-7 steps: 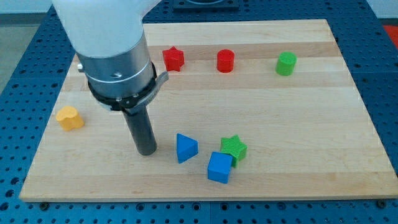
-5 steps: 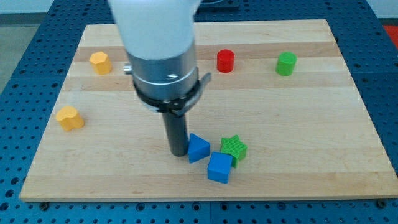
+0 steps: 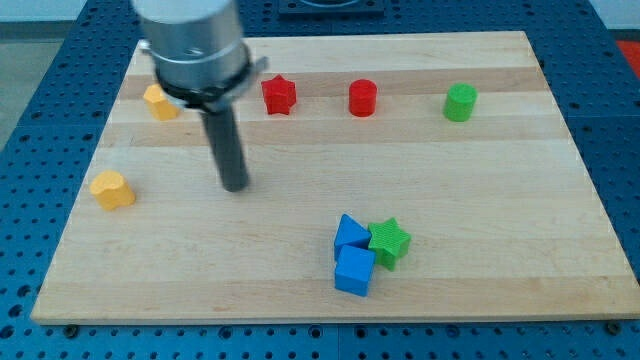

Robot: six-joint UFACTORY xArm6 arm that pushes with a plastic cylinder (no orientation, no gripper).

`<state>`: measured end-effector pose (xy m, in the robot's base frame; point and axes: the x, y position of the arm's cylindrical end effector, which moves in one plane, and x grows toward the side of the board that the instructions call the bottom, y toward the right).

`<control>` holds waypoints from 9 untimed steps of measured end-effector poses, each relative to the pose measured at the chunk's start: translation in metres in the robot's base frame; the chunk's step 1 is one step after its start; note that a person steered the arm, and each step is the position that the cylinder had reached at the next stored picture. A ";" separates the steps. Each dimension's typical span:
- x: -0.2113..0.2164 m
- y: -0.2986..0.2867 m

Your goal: Push the yellow heart to the right

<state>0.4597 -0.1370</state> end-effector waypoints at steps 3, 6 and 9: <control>0.025 -0.127; -0.002 -0.167; 0.078 -0.168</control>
